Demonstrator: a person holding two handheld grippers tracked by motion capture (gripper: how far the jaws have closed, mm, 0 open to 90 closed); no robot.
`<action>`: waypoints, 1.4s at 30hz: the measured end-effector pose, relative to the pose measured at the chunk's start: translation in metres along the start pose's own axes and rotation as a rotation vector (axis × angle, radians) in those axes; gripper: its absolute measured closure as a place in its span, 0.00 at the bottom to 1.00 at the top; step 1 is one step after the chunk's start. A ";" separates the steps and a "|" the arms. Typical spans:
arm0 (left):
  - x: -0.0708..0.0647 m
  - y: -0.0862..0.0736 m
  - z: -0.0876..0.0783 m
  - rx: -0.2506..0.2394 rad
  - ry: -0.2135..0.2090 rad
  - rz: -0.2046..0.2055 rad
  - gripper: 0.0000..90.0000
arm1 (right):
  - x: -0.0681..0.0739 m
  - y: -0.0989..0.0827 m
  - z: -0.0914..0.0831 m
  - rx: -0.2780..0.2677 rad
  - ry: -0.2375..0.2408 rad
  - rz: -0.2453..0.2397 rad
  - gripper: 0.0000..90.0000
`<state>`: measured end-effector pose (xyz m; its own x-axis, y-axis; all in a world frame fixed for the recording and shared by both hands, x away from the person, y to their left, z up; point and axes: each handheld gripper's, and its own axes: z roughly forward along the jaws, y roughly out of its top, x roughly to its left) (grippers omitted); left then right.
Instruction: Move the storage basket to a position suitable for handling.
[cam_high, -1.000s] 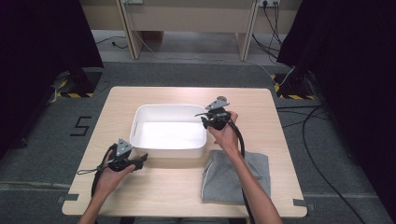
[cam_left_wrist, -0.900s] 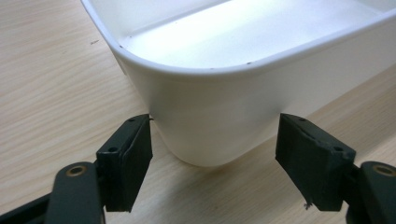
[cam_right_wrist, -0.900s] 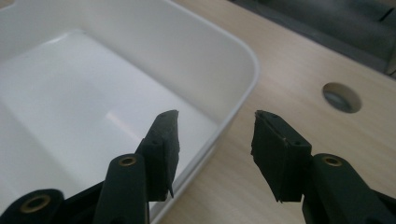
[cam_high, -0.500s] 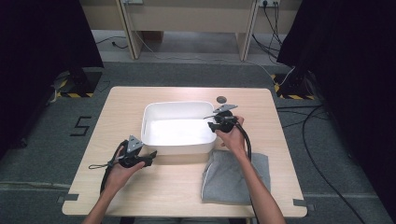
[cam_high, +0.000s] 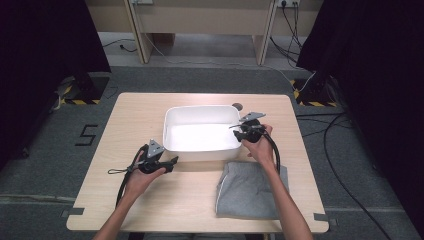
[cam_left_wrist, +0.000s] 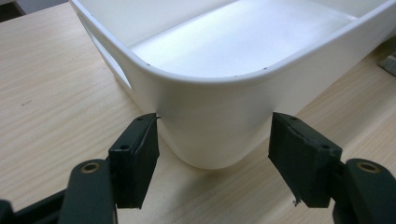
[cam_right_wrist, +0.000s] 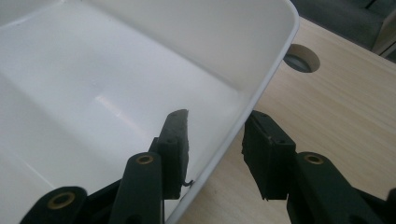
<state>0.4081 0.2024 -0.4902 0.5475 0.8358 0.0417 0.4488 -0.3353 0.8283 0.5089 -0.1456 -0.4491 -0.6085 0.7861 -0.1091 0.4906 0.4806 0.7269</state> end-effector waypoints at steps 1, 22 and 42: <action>-0.001 0.001 0.001 -0.001 -0.004 0.001 0.37 | -0.001 -0.001 -0.001 0.001 -0.002 0.001 0.68; -0.018 0.019 0.016 -0.015 -0.050 0.015 0.37 | -0.016 -0.026 -0.027 0.005 -0.046 0.005 0.66; -0.027 0.024 0.022 -0.023 -0.068 0.013 0.37 | -0.025 -0.036 -0.037 0.005 -0.051 0.026 0.65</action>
<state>0.4198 0.1619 -0.4834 0.6004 0.7996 0.0155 0.4255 -0.3358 0.8404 0.4836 -0.1968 -0.4478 -0.5627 0.8172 -0.1245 0.5092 0.4613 0.7266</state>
